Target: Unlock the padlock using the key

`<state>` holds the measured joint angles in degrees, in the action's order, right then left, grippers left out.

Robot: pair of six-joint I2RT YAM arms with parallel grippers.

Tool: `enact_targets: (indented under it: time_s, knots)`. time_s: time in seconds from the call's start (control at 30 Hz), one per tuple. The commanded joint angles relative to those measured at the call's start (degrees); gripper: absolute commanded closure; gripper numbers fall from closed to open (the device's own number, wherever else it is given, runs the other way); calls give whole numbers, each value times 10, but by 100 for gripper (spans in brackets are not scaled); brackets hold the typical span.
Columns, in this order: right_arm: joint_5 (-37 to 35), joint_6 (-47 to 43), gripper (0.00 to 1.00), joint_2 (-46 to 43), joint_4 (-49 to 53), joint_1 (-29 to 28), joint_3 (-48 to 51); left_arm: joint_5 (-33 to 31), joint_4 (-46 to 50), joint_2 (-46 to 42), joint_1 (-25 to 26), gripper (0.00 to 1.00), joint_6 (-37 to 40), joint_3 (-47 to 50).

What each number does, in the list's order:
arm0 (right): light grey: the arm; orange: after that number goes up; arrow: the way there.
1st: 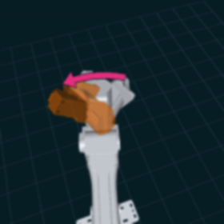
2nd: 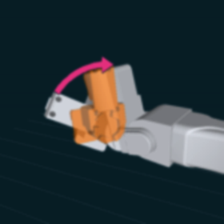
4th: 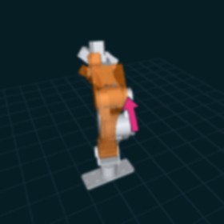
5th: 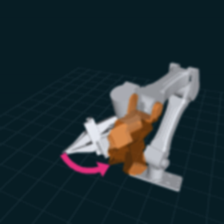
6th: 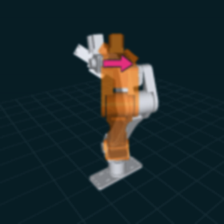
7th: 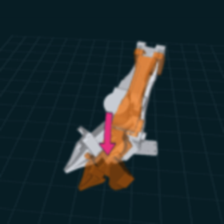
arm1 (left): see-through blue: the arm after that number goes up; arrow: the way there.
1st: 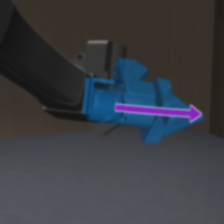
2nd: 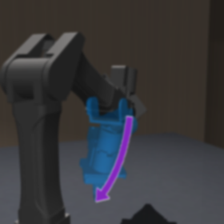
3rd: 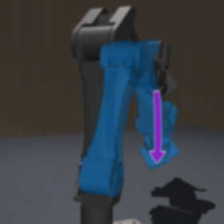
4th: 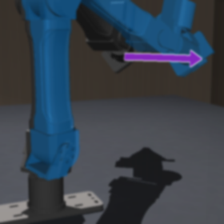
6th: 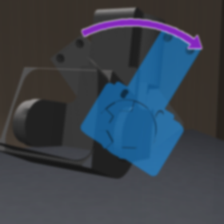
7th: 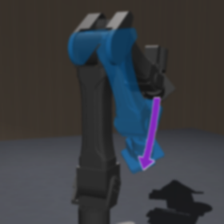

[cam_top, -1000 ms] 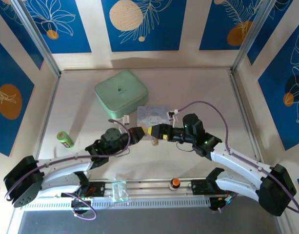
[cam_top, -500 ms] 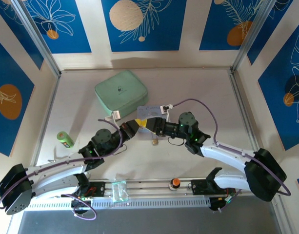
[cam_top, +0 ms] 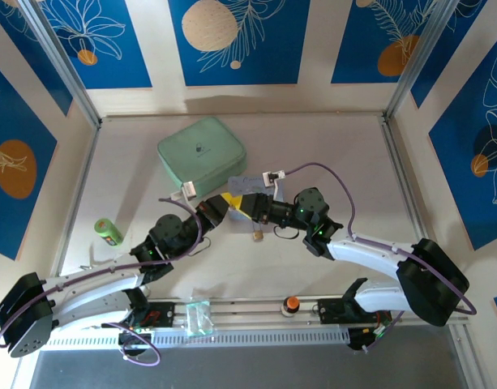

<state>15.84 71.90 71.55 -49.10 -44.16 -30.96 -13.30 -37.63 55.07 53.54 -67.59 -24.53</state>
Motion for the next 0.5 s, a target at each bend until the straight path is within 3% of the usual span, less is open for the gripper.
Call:
enact_targets:
  time_s: [0.0,0.2,0.47]
  knots:
    - [0,6,64,1,-35,-8,20,-17,-46,-5,4,100,-7,5]
    - [3,8,61,6,-44,-10,19,-23,-48,-11,4,100,-9,5]
    - [6,8,69,22,-76,-12,12,-7,-64,6,4,100,-27,6]
